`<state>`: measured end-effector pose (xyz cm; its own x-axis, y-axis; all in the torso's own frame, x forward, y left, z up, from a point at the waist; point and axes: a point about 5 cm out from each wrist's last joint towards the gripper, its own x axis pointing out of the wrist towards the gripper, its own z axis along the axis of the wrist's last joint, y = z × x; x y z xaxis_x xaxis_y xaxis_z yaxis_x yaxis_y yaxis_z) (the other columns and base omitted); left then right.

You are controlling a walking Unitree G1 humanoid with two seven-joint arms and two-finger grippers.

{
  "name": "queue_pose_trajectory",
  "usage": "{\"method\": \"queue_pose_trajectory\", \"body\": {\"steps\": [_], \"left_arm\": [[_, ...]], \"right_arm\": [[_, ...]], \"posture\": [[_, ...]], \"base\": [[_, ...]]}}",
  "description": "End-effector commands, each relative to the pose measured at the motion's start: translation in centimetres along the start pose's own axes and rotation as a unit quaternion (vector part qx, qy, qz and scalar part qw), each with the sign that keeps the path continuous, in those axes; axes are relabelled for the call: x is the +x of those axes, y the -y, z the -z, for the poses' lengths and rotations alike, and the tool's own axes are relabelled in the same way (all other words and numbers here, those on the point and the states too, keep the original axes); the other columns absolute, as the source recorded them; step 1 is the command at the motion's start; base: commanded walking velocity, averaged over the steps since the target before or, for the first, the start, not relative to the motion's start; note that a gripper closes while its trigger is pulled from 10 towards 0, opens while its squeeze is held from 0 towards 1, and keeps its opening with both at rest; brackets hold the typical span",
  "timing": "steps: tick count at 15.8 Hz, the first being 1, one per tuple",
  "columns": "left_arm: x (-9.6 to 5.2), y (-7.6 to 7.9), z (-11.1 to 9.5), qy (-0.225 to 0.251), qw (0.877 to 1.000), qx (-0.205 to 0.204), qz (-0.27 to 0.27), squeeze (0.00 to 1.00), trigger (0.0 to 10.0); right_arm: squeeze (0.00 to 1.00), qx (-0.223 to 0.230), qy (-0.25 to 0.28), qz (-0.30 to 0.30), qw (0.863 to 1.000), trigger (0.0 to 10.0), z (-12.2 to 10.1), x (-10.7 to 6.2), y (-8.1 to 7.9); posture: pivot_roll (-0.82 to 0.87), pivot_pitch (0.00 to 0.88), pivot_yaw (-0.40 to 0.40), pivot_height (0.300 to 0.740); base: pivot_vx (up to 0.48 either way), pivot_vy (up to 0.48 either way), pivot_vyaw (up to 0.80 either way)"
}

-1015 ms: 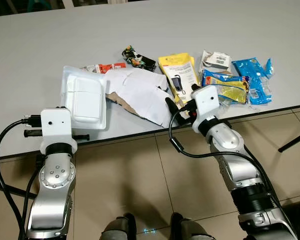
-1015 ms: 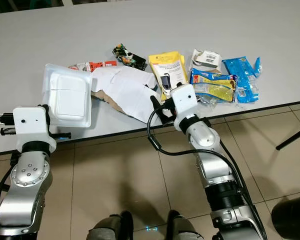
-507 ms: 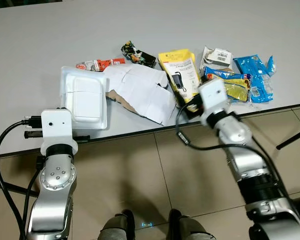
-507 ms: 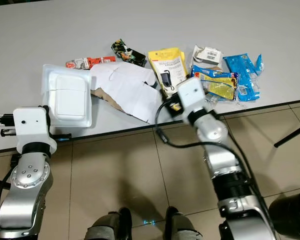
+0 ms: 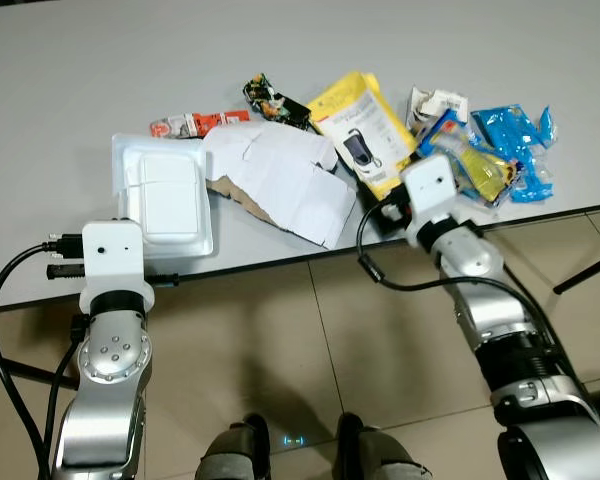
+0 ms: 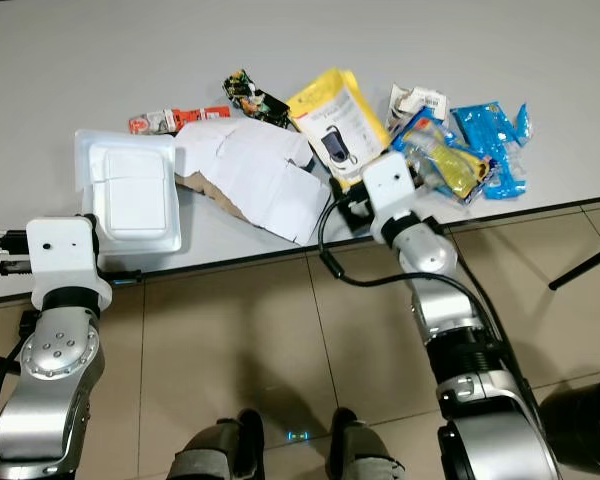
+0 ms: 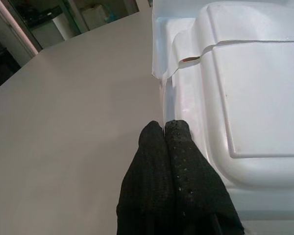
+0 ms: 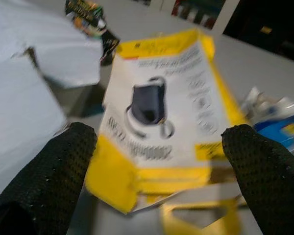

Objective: Picking trash to rubbish bin

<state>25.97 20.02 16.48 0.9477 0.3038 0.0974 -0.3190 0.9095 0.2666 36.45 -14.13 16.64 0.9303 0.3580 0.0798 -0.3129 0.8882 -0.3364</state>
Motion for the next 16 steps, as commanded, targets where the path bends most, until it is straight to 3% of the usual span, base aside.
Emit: {"method": "queue_pose_trajectory", "body": {"steps": [1, 3, 5, 6, 7, 16], "left_arm": [[-0.3, -0.3, 0.1, -0.004, 1.000, 0.003, 0.001, 0.00, 2.2], [-0.3, -0.4, 0.0, -0.004, 1.000, 0.004, 0.000, 0.00, 2.2], [-0.3, -0.4, 0.0, -0.004, 1.000, 0.004, 0.001, 0.00, 2.2], [-0.2, -0.2, 0.0, -0.005, 1.000, 0.004, 0.004, 0.00, 2.2], [-0.2, -0.1, 0.0, -0.005, 1.000, 0.004, 0.006, 0.00, 2.2], [-0.9, -0.7, 0.2, -0.012, 1.000, 0.012, 0.008, 0.00, 2.2]], "right_arm": [[0.83, 0.008, 0.005, -0.005, 1.000, 10.0, 0.0, 0.1, -0.1], [0.84, 0.021, 0.027, -0.008, 0.999, 10.0, -0.6, 0.3, -0.3], [0.75, 0.028, 0.047, -0.008, 0.998, 10.0, -1.4, 0.5, -0.5], [0.07, 0.027, 0.061, -0.010, 0.998, 10.0, -2.0, 0.6, -0.5], [0.00, 0.024, 0.064, -0.012, 0.998, 10.0, -2.1, 0.6, -0.6], [0.00, 0.003, 0.055, -0.024, 0.998, 10.0, -1.0, 1.4, -2.0]], "posture": [[0.01, 0.269, 0.019, 0.740], [0.01, 0.269, 0.019, 0.740], [0.01, 0.265, 0.025, 0.740], [0.01, 0.262, 0.029, 0.740], [0.01, 0.262, 0.029, 0.740], [0.05, 0.297, 0.041, 0.740]], "base": [[0.000, 0.000, 0.00], [0.000, 0.000, 0.00], [0.000, 0.000, 0.00], [0.000, 0.000, 0.00], [0.000, 0.000, 0.00], [0.000, 0.000, 0.00]]}}
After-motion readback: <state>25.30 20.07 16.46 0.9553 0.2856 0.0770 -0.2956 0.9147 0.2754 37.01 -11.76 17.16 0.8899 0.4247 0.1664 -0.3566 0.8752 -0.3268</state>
